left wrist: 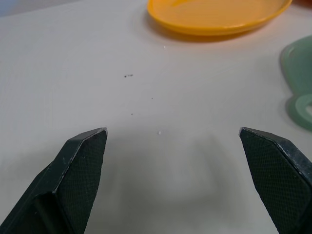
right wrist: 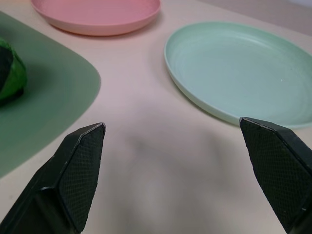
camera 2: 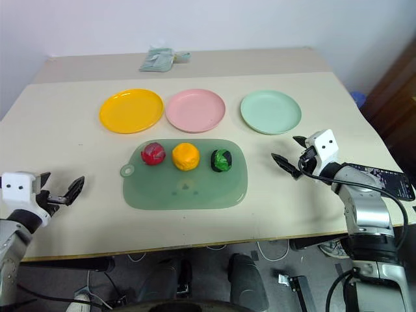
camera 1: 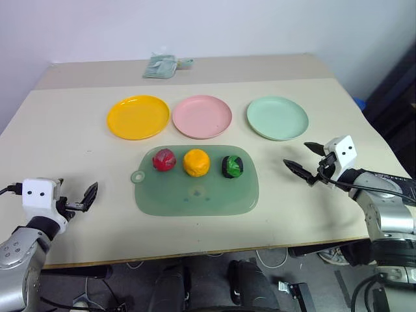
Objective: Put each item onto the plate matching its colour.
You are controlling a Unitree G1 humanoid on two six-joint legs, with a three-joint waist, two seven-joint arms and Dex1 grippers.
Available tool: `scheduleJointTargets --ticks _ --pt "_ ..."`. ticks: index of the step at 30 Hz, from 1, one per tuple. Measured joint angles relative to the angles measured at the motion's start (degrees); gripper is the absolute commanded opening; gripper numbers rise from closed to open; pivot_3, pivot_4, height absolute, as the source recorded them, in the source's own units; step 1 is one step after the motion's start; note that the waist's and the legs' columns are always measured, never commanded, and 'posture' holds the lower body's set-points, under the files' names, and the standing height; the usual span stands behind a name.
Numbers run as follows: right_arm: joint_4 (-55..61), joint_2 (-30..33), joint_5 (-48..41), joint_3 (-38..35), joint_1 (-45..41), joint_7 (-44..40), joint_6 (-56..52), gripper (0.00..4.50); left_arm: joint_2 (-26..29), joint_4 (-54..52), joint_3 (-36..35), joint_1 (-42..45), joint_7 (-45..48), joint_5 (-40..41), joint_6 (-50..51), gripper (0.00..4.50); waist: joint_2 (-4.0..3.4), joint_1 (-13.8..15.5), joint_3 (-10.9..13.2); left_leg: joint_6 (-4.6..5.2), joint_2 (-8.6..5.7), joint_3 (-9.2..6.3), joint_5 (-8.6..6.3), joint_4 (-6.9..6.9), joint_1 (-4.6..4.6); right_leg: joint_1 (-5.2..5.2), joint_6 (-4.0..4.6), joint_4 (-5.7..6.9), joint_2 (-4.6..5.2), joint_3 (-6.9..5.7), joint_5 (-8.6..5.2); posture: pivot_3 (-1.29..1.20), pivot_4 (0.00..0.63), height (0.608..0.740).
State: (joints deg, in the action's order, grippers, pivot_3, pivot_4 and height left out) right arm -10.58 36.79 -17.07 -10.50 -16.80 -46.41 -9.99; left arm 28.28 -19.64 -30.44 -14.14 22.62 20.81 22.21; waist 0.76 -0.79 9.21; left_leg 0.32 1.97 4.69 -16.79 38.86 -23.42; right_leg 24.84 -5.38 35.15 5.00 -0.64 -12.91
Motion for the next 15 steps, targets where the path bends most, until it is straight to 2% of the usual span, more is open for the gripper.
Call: scheduleJointTargets --ticks 15 --pt "-2.75 -2.07 0.48 2.13 -2.9 0.37 1.17 4.5 -2.45 -4.62 0.55 -0.83 -3.61 0.32 1.91 4.45 0.01 0.04 0.0 0.02 -0.04 0.0 0.0 0.06 0.02 -0.07 -0.01 0.01 -0.03 -0.01 0.01 0.0 0.15 0.74"
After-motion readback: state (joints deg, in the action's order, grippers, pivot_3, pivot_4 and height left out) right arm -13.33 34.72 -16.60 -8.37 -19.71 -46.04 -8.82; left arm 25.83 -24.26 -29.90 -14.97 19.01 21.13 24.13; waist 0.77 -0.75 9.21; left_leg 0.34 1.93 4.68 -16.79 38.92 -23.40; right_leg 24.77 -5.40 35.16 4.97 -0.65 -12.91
